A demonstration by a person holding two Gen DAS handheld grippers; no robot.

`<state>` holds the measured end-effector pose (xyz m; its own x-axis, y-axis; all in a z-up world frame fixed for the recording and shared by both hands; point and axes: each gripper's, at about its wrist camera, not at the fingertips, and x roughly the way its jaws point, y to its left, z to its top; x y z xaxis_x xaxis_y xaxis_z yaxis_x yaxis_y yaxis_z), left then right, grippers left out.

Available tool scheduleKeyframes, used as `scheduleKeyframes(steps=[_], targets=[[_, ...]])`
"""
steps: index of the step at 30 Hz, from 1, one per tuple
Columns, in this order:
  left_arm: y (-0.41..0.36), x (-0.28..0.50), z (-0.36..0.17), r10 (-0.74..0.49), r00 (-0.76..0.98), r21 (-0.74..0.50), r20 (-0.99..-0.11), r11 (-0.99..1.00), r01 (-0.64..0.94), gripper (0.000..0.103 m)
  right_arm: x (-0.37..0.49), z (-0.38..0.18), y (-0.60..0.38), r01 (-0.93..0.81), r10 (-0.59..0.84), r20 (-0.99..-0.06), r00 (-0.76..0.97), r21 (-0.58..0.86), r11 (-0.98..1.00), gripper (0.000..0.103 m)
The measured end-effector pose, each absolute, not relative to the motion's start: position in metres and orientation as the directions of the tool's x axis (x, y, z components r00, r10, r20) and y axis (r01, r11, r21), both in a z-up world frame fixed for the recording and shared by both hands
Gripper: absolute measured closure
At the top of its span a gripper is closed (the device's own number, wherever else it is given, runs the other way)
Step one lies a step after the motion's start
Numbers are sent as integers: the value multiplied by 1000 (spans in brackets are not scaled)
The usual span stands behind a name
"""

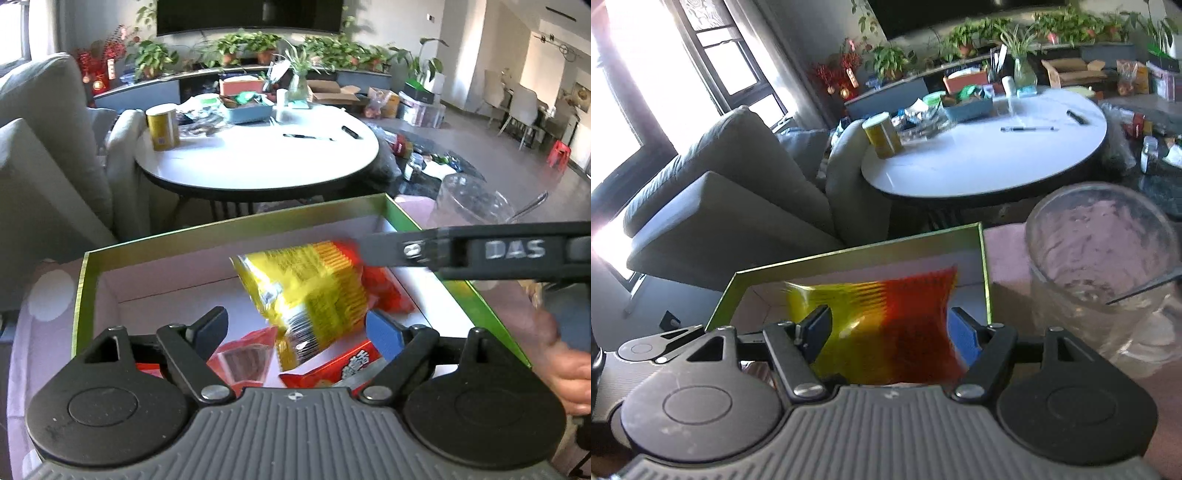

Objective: Organize snacks
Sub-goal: 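Carry the yellow-red chip bag into the green box and release it, then grasp the green cracker bag with the right gripper and lift it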

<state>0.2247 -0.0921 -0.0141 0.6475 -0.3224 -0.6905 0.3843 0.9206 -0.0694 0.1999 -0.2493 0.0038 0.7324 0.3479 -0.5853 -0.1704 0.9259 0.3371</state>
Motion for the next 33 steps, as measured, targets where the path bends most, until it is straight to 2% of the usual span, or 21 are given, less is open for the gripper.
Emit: scheduleKeyframes(steps=[5,10,13,18,22,28,33], targets=[[-86,212,-4,-308,671,-53,-675,926,373,21,179,21,-249,-196,339,-528,779,309,931,36],[-81,197,10,-316,694,-51,-647,926,374,19,135,39,-243,-222,289,-354,889,218,950,36],[-78,185,18,-318,705,-49,-634,926,373,18,118,50,-243,-260,309,-309,900,189,947,36],[-67,161,29,-318,722,-43,-614,927,372,18,101,62,-249,-280,343,-343,874,221,934,36],[-61,146,34,-315,729,-46,-607,930,364,17,89,64,-253,-275,324,-356,876,182,944,36],[-51,116,33,-308,730,-58,-611,936,346,17,71,55,-254,-293,345,-412,843,186,938,36],[-50,77,27,-349,703,-66,-619,916,396,17,49,43,-253,-310,358,-460,813,180,934,36]])
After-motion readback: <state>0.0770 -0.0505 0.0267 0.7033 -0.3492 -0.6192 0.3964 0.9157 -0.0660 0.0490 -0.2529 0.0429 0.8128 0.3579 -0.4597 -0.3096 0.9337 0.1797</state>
